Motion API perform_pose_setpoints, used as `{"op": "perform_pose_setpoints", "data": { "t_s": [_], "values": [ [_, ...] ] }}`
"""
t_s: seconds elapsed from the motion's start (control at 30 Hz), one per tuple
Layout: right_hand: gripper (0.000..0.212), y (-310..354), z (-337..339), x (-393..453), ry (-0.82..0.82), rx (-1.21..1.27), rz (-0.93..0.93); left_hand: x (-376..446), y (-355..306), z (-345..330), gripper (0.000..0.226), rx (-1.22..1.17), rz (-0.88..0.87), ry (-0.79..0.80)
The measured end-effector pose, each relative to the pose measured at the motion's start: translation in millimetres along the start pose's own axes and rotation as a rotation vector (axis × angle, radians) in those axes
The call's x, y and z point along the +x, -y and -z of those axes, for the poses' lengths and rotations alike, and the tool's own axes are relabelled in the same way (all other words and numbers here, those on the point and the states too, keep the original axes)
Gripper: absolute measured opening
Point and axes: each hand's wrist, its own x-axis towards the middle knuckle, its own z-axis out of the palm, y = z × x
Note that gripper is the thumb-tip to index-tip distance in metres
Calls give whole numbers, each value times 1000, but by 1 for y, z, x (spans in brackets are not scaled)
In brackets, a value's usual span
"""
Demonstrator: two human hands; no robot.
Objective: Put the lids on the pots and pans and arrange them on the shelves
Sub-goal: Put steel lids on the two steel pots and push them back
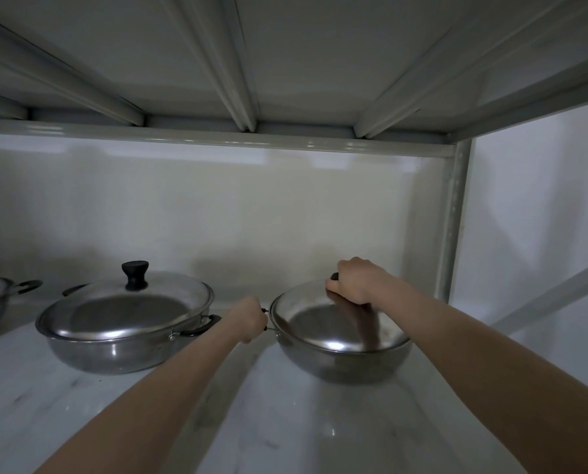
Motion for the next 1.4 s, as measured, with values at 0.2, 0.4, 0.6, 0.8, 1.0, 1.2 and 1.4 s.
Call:
{"op": "perform_pose_setpoints", "data": {
  "t_s": [0.2,0.4,0.6,0.8,1.0,1.2,1.4],
  "values": [
    [42,1,-3,-1,-6,27,-21,0,1,0,35,-13,-37,-20],
    [46,2,-5,-4,-47,-9,-36,-3,2,4,26,-40,-81,-3],
    [61,4,5,-12,-124,-5,38,-17,0,11,27,187,-175,-129],
    [59,24,30,-53,-132,236,211,-61,-4,62,54,286,-323,-261],
    [65,50,58,-125,-218,214,338,-153,21,120,60,296,-515,-384],
    [69,83,68,-193,-300,219,340,-215,60,138,60,302,-558,-387],
    [68,116,69,-246,-311,225,328,-254,87,140,66,324,-606,-386]
  ]
}}
